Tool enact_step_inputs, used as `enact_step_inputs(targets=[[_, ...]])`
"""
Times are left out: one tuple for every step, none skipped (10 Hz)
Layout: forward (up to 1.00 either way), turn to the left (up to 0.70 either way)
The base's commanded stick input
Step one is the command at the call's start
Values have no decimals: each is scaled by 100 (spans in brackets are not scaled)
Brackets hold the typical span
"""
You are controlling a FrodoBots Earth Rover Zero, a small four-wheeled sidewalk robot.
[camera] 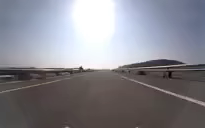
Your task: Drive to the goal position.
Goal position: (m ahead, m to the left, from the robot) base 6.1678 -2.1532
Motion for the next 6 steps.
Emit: enact_step_inputs(targets=[[100, -34], [100, -23], [100, -4], [100, 0], [100, 0], [100, 0]])
